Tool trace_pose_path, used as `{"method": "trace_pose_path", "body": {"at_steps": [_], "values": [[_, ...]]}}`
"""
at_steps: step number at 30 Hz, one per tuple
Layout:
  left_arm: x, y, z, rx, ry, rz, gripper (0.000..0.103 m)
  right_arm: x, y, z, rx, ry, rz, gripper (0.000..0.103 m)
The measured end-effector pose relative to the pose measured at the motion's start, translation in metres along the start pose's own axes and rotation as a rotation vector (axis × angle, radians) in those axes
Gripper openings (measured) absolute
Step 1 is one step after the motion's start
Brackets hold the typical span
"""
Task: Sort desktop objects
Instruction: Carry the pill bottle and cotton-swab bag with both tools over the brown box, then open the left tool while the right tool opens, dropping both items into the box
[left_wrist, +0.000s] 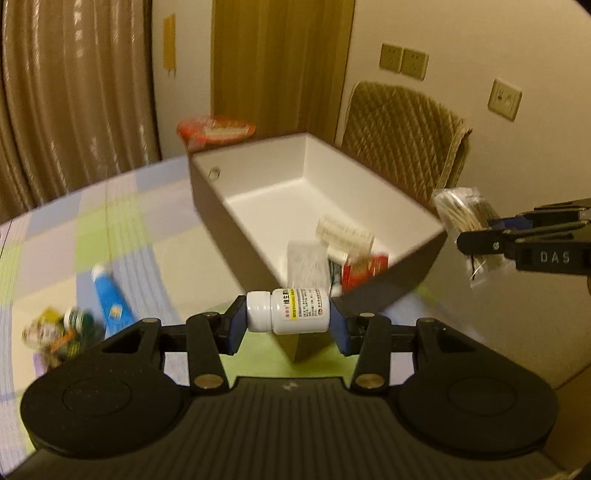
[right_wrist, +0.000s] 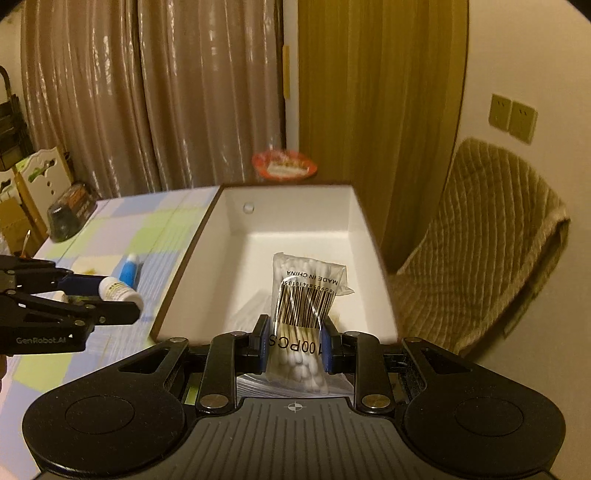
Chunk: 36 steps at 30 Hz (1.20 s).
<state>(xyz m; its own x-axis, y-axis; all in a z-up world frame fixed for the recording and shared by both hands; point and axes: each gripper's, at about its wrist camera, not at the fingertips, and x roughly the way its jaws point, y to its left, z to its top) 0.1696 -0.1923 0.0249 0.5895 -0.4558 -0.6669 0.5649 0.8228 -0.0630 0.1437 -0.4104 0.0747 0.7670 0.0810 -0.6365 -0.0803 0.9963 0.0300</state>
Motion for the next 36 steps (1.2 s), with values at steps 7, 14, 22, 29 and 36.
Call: {"method": "trace_pose_path", "body": {"at_steps": [7,14,22,29,36], "values": [[0.044,-0.011,0.055,0.026,-0.024,0.001,0.041,0.050,-0.029,0.032,-0.009,-0.005,0.045,0.026],[0.112,-0.026,0.085,0.077,0.040,0.005,0.041,0.087,-0.051,0.027,0.015,0.040,0.075,0.026],[0.149,-0.028,0.086,0.110,0.113,0.016,0.053,0.107,-0.060,0.021,0.022,0.077,0.103,0.026],[0.136,-0.013,0.087,0.072,0.091,0.043,0.053,0.120,-0.048,0.021,-0.014,0.114,0.135,0.026],[0.122,0.002,0.086,0.014,0.078,0.055,0.054,0.131,-0.038,0.021,-0.030,0.151,0.153,0.026]]}}
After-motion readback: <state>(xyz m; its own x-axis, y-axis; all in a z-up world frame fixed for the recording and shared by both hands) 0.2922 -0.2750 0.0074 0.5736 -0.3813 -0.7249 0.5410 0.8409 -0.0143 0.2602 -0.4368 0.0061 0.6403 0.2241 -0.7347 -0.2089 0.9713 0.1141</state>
